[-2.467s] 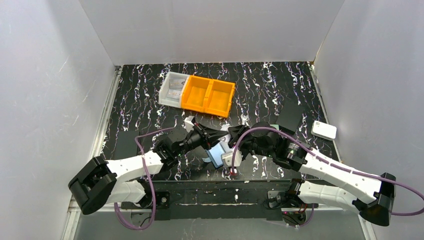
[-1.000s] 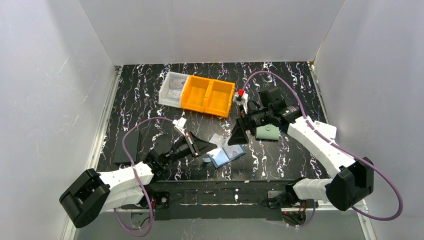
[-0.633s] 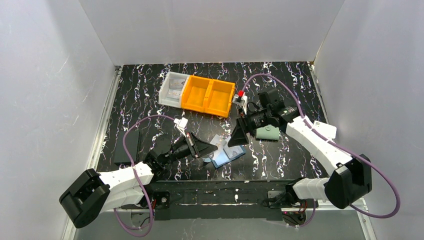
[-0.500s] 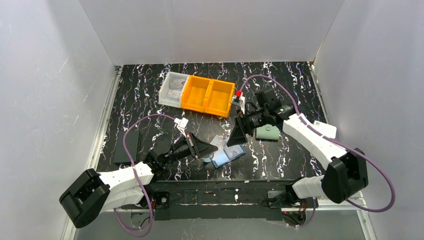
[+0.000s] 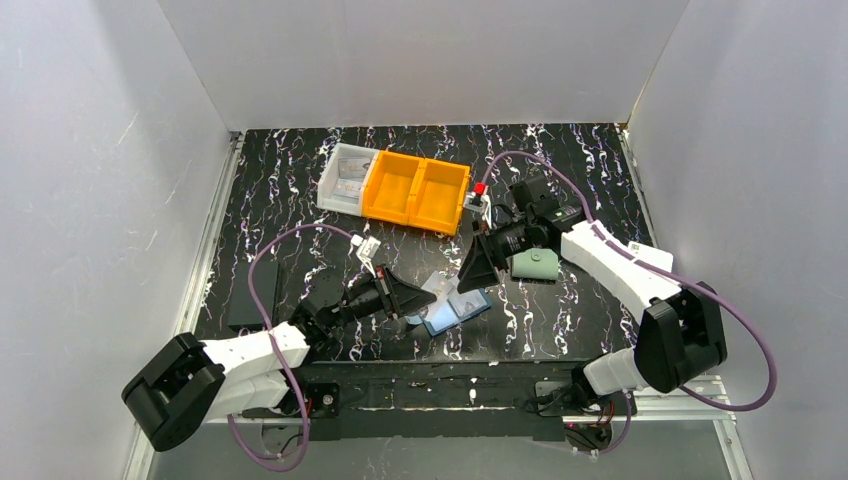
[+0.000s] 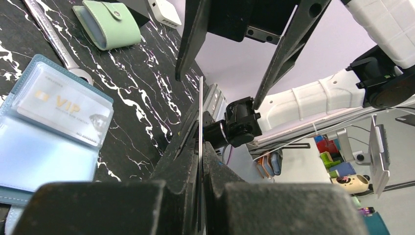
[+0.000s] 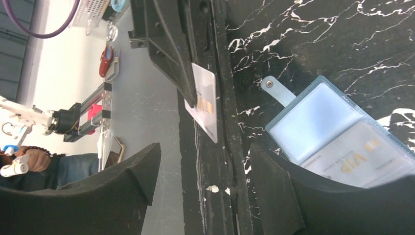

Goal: Take the credit cards out of the card holder
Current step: Remove the credit card from the card holder.

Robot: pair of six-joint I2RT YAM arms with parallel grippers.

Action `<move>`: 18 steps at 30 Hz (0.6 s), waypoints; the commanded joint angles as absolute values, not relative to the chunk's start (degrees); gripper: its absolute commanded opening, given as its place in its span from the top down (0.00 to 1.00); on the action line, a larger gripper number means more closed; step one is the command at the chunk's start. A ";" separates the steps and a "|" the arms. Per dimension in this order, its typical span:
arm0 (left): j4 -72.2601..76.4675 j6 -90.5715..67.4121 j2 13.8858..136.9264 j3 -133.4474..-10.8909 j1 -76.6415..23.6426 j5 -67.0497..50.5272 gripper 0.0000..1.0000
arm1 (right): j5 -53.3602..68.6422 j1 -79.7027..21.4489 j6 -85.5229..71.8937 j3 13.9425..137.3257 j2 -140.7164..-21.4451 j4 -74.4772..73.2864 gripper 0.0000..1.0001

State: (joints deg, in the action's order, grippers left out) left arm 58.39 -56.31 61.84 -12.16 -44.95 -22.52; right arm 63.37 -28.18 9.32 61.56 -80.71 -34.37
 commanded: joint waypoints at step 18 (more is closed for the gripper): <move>60.25 -51.08 69.35 -17.78 -45.06 -24.17 1.00 | 71.30 -27.96 13.67 56.05 -85.02 -26.43 0.51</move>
State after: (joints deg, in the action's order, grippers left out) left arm 58.70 -52.80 68.51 -15.53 -44.95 -23.20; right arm 68.14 -28.18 10.96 56.66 -84.38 -28.10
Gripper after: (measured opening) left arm 0.015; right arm 0.519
